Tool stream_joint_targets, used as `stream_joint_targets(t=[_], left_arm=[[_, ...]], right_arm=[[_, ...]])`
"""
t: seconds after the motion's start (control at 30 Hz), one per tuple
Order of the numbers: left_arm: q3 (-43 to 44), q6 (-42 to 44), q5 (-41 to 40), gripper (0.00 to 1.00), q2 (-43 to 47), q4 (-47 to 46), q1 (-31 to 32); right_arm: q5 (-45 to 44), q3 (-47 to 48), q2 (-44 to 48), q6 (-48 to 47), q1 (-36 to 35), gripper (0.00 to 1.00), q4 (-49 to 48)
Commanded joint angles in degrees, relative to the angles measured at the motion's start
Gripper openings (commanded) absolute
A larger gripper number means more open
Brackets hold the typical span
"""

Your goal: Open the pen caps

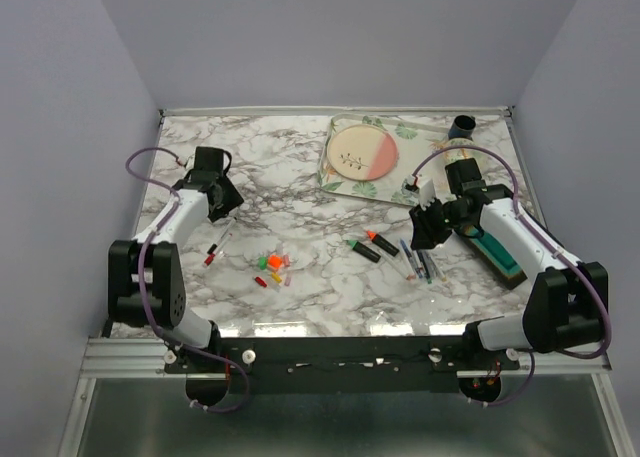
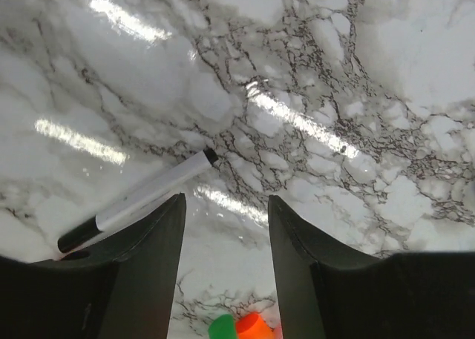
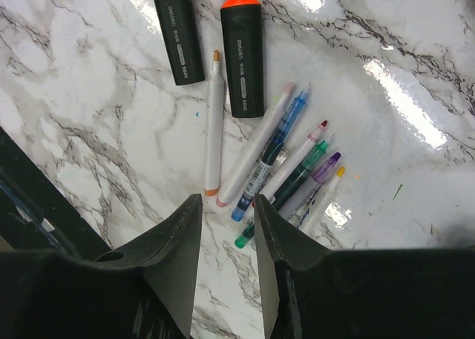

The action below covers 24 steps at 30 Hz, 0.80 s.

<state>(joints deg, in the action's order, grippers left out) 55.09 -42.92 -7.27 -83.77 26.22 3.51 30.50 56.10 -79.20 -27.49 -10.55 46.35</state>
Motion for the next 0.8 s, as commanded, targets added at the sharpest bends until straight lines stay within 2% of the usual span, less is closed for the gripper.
stream_joint_targets(t=[0.0, 0.27, 0.57, 0.77], left_arm=[[8.27, 16.62, -3.24, 0.56, -7.98, 7.59, 1.67], [15.83, 24.19, -12.94, 0.53, -16.94, 15.17, 4.75], [17.5, 29.99, -8.64, 0.43, -19.76, 17.55, 5.11], [19.08, 32.28, -8.11, 0.41, -21.78, 19.75, 5.02]], right_arm=[[2.1, 1.65, 1.33, -0.99, -0.09, 0.41, 0.94], [2.63, 1.56, 1.06, -1.08, -0.18, 0.41, 1.2], [2.9, 1.56, 1.06, -1.17, -0.09, 0.41, 1.2], [3.07, 1.56, 1.06, -1.17, -0.18, 0.41, 1.2]])
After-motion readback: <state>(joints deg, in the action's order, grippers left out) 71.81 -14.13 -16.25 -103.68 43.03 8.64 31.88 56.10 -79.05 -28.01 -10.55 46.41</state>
